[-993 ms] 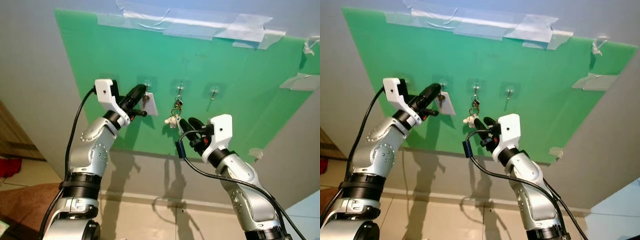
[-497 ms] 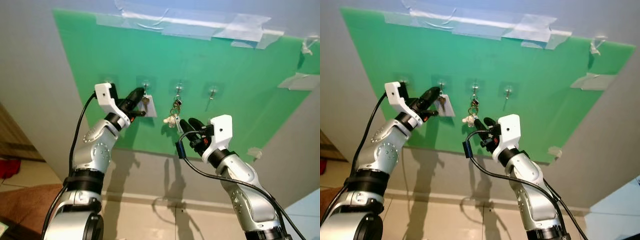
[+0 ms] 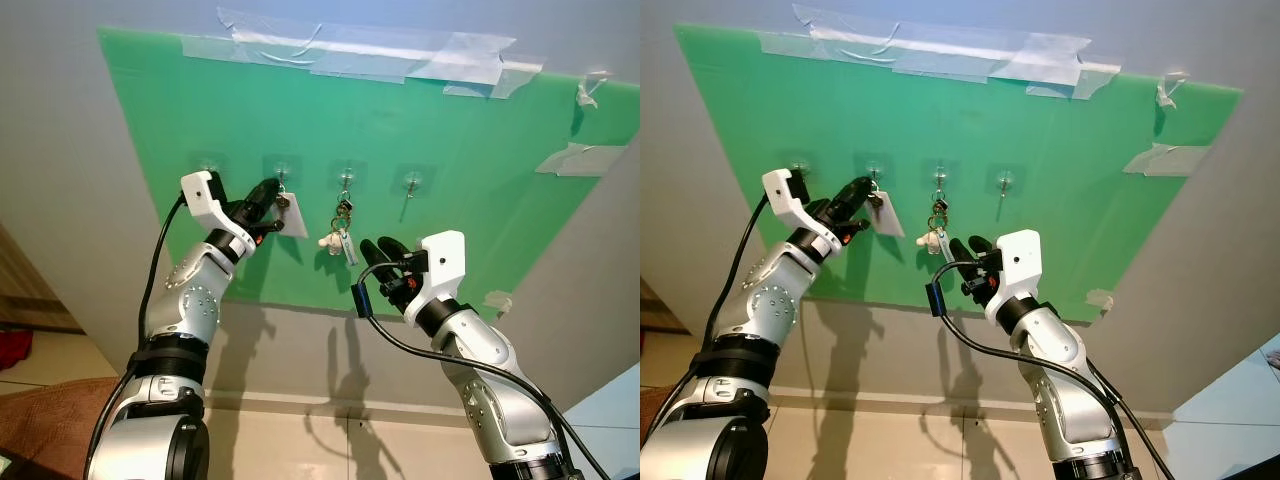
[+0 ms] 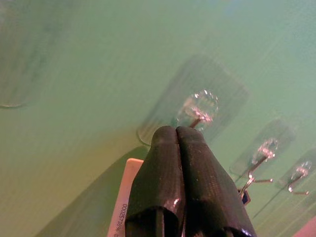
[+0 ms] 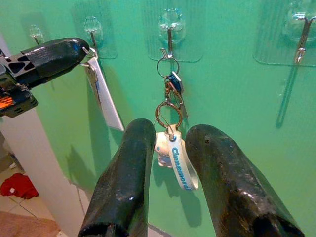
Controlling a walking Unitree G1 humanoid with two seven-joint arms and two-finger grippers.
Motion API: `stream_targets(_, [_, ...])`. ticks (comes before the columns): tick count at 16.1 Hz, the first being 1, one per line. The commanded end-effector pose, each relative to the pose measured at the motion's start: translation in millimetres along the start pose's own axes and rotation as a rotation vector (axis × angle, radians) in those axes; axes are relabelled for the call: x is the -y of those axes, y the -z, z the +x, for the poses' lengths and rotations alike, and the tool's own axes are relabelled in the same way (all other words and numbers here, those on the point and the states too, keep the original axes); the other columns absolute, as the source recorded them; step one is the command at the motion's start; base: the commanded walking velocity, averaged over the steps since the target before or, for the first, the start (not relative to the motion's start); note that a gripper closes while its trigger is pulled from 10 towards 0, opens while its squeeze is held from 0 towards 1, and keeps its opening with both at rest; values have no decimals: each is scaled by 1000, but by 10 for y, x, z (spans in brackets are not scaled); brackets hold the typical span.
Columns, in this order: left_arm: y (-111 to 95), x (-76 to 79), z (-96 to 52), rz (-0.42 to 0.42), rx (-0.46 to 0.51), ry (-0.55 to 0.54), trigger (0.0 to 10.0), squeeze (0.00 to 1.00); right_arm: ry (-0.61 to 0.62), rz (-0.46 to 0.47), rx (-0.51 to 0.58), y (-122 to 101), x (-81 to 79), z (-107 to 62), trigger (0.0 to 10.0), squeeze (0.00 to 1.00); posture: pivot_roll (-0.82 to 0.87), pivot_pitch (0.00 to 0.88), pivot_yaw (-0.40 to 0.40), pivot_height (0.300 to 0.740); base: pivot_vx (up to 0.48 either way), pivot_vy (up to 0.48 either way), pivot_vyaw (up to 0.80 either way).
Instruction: Hang keys on a hook
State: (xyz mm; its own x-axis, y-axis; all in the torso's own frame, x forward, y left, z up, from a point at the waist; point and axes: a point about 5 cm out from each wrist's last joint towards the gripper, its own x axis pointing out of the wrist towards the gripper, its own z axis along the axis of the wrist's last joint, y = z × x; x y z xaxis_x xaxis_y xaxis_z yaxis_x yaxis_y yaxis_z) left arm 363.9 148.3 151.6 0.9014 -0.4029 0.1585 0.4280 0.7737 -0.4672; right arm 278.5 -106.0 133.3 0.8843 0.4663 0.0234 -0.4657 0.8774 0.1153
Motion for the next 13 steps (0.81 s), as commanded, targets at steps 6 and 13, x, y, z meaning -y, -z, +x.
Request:
stream_targets(6, [114,-63,-12,197,-100,-86,10000,1000,-1,-8,3,-30,-5,-16,10000,0,-118,0,-15,740,0,0,0])
stream_targets(13, [100,127,-134,654,-81,-104,10000,1000,69,-43,-15,43,170,-28,10000,0,-85,0,-28,740,0,0,0])
